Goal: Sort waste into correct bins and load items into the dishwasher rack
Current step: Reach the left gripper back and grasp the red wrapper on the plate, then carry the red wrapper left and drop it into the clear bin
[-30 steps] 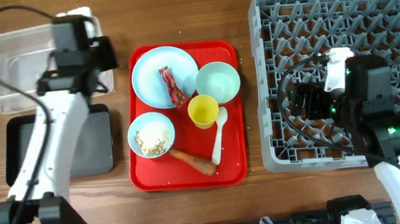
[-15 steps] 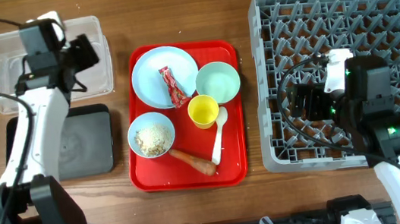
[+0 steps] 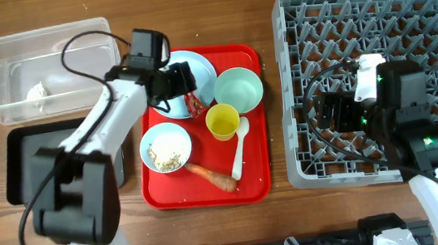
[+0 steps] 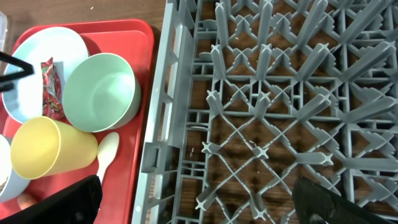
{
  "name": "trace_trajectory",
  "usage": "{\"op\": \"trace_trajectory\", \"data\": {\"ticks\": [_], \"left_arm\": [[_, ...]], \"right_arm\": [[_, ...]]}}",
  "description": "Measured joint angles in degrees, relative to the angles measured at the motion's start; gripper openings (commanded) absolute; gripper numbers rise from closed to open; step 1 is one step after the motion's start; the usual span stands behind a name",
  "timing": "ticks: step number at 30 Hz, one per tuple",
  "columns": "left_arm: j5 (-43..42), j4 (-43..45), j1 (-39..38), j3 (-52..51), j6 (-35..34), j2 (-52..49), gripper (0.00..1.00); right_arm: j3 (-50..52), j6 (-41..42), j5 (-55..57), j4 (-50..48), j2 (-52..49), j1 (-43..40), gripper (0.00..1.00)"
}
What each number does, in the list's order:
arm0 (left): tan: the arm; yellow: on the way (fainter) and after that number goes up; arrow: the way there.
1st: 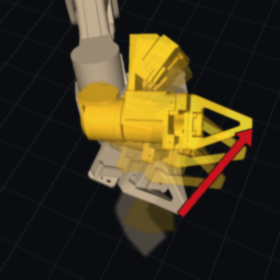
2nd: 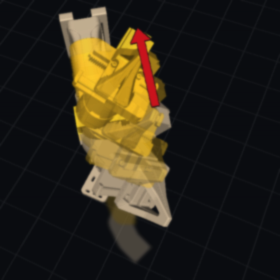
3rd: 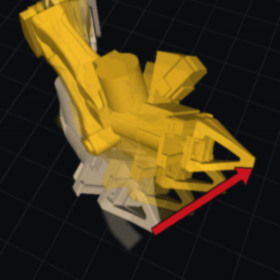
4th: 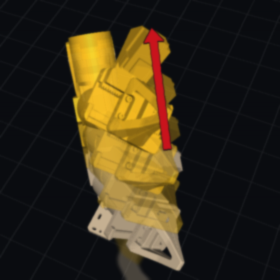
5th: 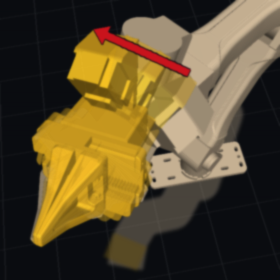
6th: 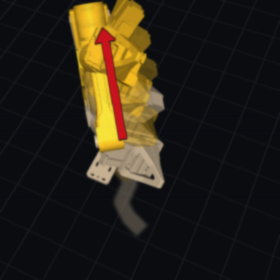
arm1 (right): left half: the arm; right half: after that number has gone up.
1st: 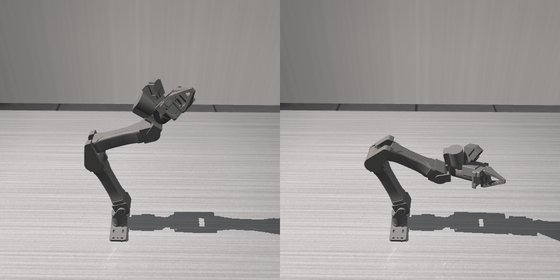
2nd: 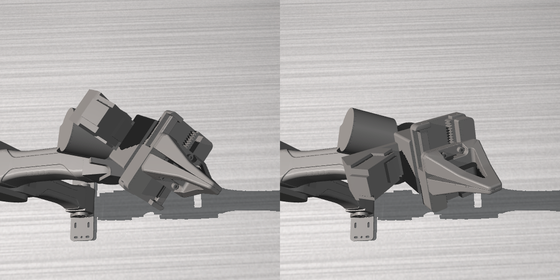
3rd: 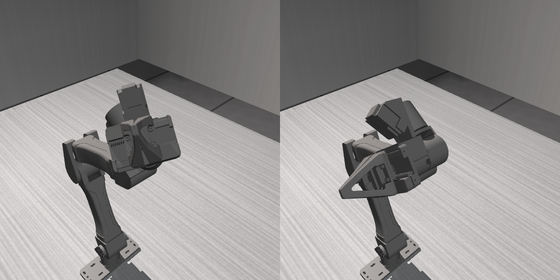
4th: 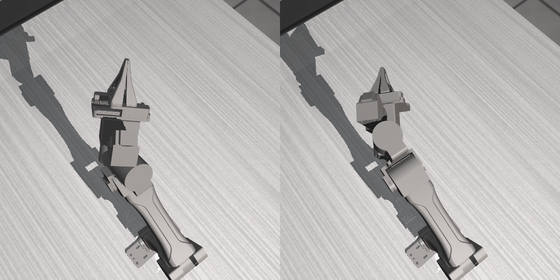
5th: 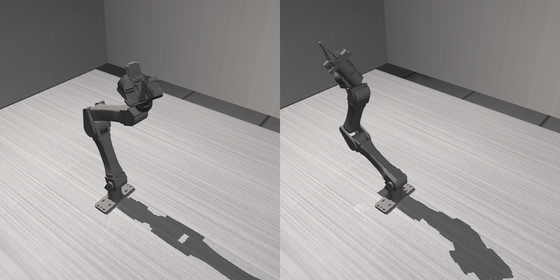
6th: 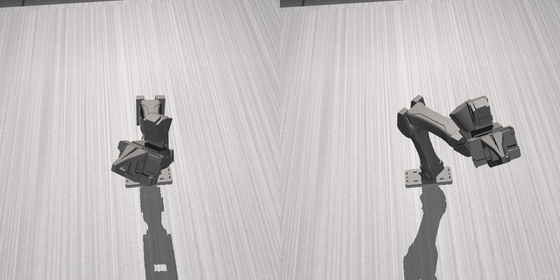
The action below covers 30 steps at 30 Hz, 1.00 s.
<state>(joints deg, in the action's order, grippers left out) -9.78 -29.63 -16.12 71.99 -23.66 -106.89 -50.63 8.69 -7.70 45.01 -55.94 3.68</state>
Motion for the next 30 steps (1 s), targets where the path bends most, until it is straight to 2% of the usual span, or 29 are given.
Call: {"op": "trace_trajectory", "data": {"ticks": [4, 6, 7, 11, 13, 16, 19, 26, 30], "left_arm": [[0.0, 2.1, -1.2, 0.0, -1.2, -3.0, 0.78], [0.0, 3.1, -2.1, 0.0, -1.5, -4.7, 0.73], [0.0, 3.1, -2.4, 0.0, -1.6, -5.3, 0.68], [0.5, 3.3, -3.4, 0.0, -2.2, -6.0, 0.33], [0.7, 3.4, -3.6, 0.0, -2.6, -6.2, 0.25], [0.9, 3.5, -3.7, 0.0, -2.5, -6.4, 0.18], [0.9, 3.5, -3.7, 0.0, -2.7, -6.5, 0.06], [1.4, 3.5, -3.1, 0.0, -2.6, -6.3, 0.04], [1.5, 3.1, 1.5, 0.0, -2.6, -1.9, 0.04]], "right_arm": [[0.0, 0.0, 0.0, 0.0, 0.0, 0.0, 1.0], [0.0, 0.0, 0.0, 0.0, 0.0, 0.0, 1.0], [0.0, 0.0, 0.0, 0.0, 0.0, 0.0, 1.0], [0.0, 0.0, 0.0, 0.1, 0.0, 0.0, 1.0], [0.0, 0.0, 0.0, 0.1, 0.0, 0.0, 1.0], [0.0, 0.0, 0.0, 0.3, 0.0, 0.0, 1.0], [0.0, 0.0, 0.0, 0.7, 0.0, 0.0, 1.0], [0.0, 0.0, 0.0, 0.9, 0.0, 0.0, 1.0], [0.0, 0.0, 0.0, 0.9, 0.0, 0.0, 1.0]]}}
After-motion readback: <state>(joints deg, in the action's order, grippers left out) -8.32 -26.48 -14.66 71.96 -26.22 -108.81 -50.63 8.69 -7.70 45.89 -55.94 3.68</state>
